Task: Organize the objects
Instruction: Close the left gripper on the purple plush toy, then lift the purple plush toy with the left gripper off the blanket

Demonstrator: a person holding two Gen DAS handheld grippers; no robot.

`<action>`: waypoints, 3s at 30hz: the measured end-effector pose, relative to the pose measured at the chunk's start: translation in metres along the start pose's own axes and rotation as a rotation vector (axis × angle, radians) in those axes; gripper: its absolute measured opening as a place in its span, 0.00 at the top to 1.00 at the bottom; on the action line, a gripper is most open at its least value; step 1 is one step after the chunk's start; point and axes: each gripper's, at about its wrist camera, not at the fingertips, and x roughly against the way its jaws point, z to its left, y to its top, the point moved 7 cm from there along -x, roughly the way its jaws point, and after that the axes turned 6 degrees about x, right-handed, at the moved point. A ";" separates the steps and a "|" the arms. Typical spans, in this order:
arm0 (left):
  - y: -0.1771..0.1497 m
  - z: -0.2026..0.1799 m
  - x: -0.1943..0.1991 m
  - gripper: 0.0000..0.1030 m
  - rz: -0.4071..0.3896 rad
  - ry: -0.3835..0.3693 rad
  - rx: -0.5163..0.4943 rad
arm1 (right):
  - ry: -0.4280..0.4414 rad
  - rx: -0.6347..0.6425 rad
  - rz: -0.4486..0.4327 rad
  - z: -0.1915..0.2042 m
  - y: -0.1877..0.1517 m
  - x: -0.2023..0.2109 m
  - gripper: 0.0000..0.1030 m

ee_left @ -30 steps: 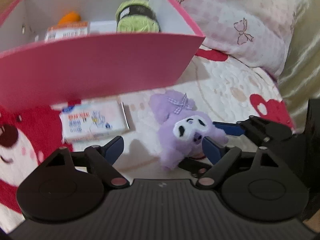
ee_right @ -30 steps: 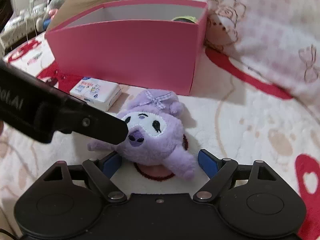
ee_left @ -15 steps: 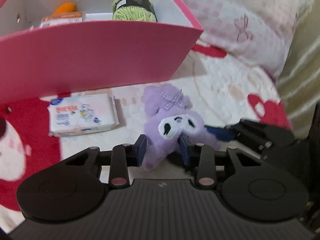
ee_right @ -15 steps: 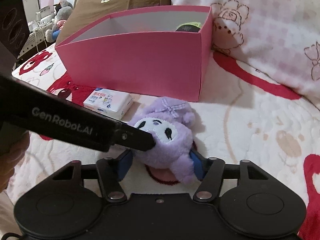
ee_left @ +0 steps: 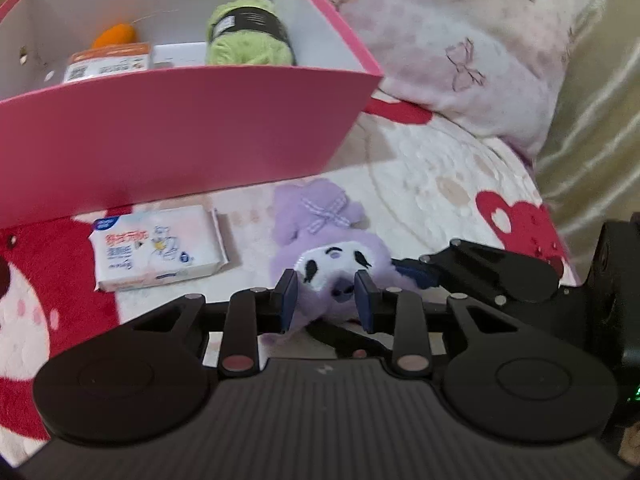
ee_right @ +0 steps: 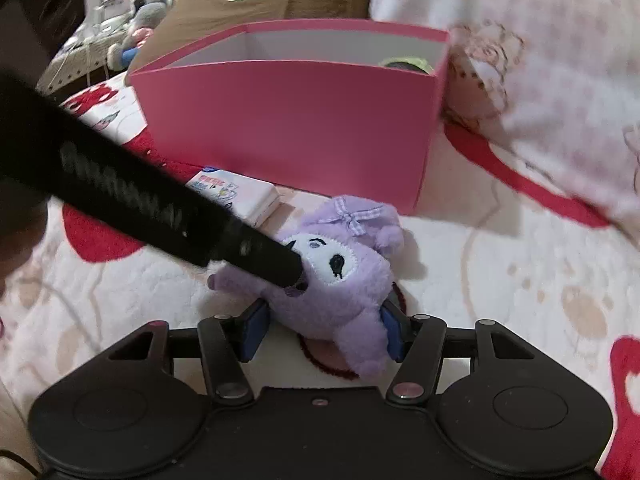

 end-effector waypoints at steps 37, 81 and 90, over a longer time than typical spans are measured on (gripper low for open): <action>-0.019 0.002 0.015 0.68 -0.018 -0.060 0.140 | -0.153 0.162 -0.007 0.024 0.012 0.013 0.18; -0.030 -0.003 0.059 0.69 0.009 -0.171 0.175 | -0.108 -0.106 -0.024 0.040 0.024 0.045 0.18; -0.048 0.009 0.037 0.68 0.018 -0.073 0.142 | -0.062 -0.072 0.089 0.056 0.004 0.021 0.32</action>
